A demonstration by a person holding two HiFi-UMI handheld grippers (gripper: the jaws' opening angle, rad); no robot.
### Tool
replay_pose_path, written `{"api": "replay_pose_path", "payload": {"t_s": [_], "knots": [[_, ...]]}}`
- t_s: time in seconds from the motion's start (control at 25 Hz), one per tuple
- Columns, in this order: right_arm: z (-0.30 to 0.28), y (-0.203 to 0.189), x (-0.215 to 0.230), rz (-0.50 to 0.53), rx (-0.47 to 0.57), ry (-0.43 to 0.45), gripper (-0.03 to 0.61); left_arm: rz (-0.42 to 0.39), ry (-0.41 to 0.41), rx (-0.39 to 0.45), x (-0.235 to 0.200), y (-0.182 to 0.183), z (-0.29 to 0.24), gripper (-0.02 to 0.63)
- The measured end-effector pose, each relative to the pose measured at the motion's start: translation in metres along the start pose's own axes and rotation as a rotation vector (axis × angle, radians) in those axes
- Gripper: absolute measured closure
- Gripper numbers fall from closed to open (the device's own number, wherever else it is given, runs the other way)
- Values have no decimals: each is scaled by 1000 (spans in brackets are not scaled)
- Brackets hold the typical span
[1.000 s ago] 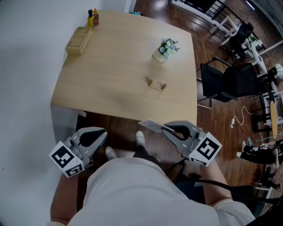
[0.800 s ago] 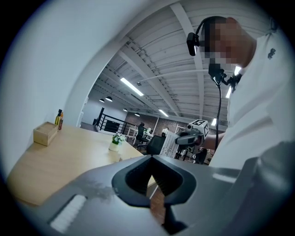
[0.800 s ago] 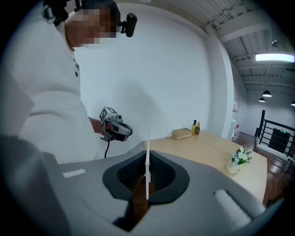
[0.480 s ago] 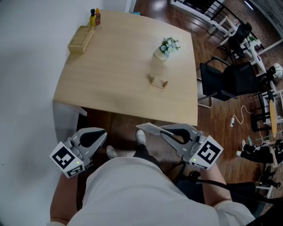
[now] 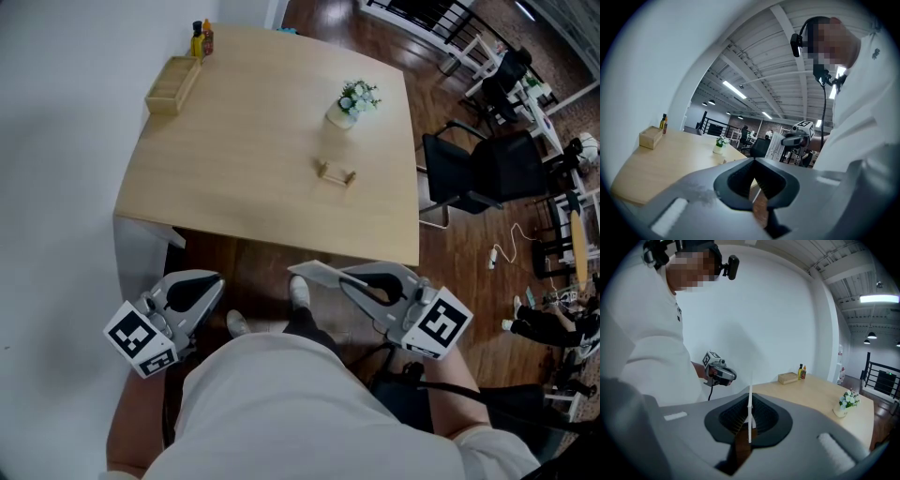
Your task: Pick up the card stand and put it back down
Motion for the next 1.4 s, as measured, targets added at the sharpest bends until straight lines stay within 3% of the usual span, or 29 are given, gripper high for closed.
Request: {"api": "replay_pose_path", "payload": {"t_s": [0.32,0.68,1.4], "knots": [[1,-3,5,-4,1,4,558,5,5,-6,-1,-3,-5,611],[0,-16,45,-23,-31,15,558,16,30,-15,-11,1,-27,611],[-5,-44,204,21,-53,95,558,20,144,9,-35,28,-112,612]]}}
Point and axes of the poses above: the fingertips, and each gripper's own axes: z backward along the fingers, x to its right, y out of its top, the point moved 2 cm from there along z, backward along the fingers, and after that the axes turned 7 degrees about -y, right-handed, at the moved point
